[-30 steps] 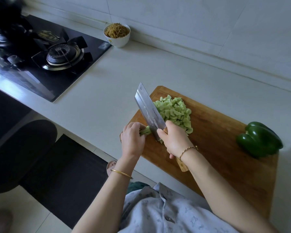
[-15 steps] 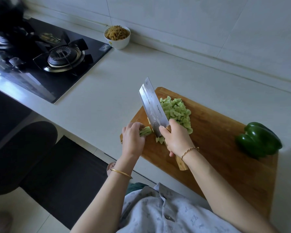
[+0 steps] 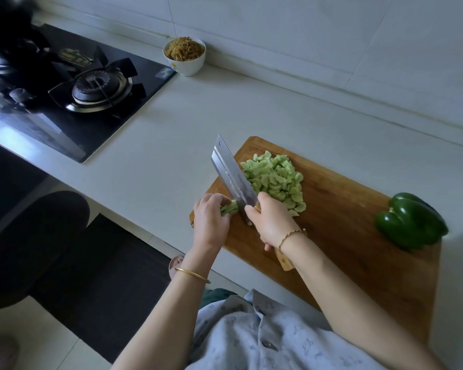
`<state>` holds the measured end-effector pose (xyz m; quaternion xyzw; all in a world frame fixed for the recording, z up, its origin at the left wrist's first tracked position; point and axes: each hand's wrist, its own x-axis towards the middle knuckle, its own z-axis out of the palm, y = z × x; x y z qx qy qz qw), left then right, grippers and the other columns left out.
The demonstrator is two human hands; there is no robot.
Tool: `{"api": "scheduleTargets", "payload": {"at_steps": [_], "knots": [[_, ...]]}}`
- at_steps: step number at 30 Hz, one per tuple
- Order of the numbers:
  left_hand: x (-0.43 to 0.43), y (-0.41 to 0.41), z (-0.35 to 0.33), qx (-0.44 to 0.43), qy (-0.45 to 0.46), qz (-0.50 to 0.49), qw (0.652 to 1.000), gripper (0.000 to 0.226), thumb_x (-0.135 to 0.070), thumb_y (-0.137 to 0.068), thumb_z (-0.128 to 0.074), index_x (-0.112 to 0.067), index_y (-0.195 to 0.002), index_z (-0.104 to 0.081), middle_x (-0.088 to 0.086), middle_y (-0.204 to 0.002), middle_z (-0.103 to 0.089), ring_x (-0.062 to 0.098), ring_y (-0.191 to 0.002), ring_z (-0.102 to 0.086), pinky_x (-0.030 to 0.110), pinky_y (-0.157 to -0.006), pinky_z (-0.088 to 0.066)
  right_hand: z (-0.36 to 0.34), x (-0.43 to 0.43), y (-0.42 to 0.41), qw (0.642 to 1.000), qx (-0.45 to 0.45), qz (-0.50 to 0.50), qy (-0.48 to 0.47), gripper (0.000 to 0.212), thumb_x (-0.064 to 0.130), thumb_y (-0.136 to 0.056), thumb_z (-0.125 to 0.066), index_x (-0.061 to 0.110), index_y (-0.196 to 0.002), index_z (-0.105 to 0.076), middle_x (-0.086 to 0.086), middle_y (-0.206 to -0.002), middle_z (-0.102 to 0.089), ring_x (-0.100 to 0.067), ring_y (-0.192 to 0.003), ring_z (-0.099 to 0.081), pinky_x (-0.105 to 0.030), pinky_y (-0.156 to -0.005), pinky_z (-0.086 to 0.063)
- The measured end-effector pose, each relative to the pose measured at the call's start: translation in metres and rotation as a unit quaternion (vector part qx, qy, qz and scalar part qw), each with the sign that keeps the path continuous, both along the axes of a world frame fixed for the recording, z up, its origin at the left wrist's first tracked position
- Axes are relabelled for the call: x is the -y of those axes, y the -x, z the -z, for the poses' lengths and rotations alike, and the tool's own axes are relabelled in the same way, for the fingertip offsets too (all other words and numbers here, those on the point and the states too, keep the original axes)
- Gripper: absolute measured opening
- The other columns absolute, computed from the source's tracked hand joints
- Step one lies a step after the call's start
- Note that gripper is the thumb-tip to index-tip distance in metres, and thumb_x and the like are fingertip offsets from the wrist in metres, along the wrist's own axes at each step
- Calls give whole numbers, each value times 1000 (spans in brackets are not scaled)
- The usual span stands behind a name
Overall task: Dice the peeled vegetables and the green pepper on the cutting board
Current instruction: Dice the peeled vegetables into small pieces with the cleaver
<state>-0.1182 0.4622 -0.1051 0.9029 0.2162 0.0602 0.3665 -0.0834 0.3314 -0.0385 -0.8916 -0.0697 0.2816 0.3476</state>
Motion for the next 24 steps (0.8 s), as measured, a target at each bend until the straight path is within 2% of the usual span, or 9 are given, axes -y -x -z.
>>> {"api": "scheduleTargets", "payload": {"at_steps": [3, 6, 11, 15, 21, 24], "knots": [[-1, 1, -1, -2, 3, 6, 1000, 20, -3, -82, -64, -14, -99, -66, 2, -111, -59, 22, -109, -45, 22, -86, -31, 5, 0, 3, 1000, 3, 17, 0, 28, 32, -101, -41, 8, -116, -46, -3, -85, -52, -19, -54, -56, -25, -35, -46], [-3, 2, -2, -7, -2, 20, 1000, 22, -2, -83, -62, -14, -101, -66, 1, -112, -58, 21, -111, -43, 21, -86, -30, 7, 2, 1, 998, -17, 53, -33, 27, 31, -101, -42, 8, -114, -46, -3, -77, -51, -15, -46, -49, -25, -37, -45], [-3, 3, -3, -8, -1, 18, 1000, 29, -1, -81, -59, -13, -107, -65, 3, -115, -57, 22, -112, -42, 21, -87, -30, 3, 6, 0, 997, -1, 55, -57, 20, 32, -101, -42, 12, -99, -40, -2, -73, -48, -9, -36, -43, -25, -38, -44], [-2, 3, -3, -13, -5, 14, 1000, 26, 1, -81, -59, -10, -103, -65, 4, -112, -57, 24, -109, -43, 22, -83, -30, -1, 10, -1, 995, -12, 49, -83, 20, 32, -100, -43, 13, -105, -44, -1, -66, -45, -4, -26, -37, -27, -39, -44], [-1, 3, -4, -14, 6, 9, 1000, 21, 0, -81, -59, -12, -98, -65, 4, -111, -58, 23, -109, -43, 23, -85, -32, 2, 10, 5, 997, -23, 44, -63, 19, 32, -101, -42, 16, -111, -42, 0, -73, -47, -8, -35, -42, -25, -39, -45], [0, 3, -4, -15, 3, 8, 1000, 20, 0, -81, -59, -11, -97, -65, 4, -111, -58, 22, -110, -43, 23, -86, -32, 2, 6, 6, 998, -11, 40, -46, 21, 31, -101, -42, 11, -108, -45, -1, -75, -48, -13, -42, -46, -26, -39, -46]]}}
